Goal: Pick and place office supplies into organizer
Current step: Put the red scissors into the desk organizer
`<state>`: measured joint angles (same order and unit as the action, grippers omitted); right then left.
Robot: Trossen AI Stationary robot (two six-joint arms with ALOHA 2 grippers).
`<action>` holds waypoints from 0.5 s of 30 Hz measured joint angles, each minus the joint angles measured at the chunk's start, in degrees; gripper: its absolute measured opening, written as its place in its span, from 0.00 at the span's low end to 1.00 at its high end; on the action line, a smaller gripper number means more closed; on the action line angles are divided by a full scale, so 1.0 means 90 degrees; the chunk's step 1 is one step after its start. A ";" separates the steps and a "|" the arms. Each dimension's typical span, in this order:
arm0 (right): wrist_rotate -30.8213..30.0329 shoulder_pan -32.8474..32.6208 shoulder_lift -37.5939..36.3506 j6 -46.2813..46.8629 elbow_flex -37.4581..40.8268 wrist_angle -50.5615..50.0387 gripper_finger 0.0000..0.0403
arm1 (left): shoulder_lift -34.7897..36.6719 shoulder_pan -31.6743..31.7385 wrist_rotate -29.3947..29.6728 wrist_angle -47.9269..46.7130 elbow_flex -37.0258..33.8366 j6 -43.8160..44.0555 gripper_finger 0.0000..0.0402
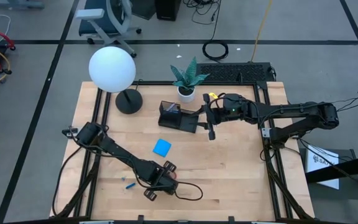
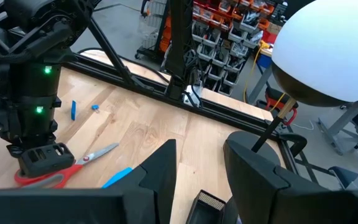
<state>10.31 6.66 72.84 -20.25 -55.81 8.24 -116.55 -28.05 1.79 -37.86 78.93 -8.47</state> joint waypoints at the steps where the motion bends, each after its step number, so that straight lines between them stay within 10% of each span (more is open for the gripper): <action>1: 0.0000 0.0000 0.0000 0.0000 0.0000 -0.0001 0.31 | 0.0036 0.0000 0.0025 -0.0040 -0.0009 -0.0002 0.03; 15: -0.0769 0.0002 -0.0029 -0.0273 0.0000 -0.0153 0.31 | 0.0862 0.0076 0.0490 -0.0805 -0.0006 0.0074 0.03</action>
<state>3.39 6.68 72.58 -22.71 -55.81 6.86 -108.80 -27.37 6.19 -45.11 78.87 -7.81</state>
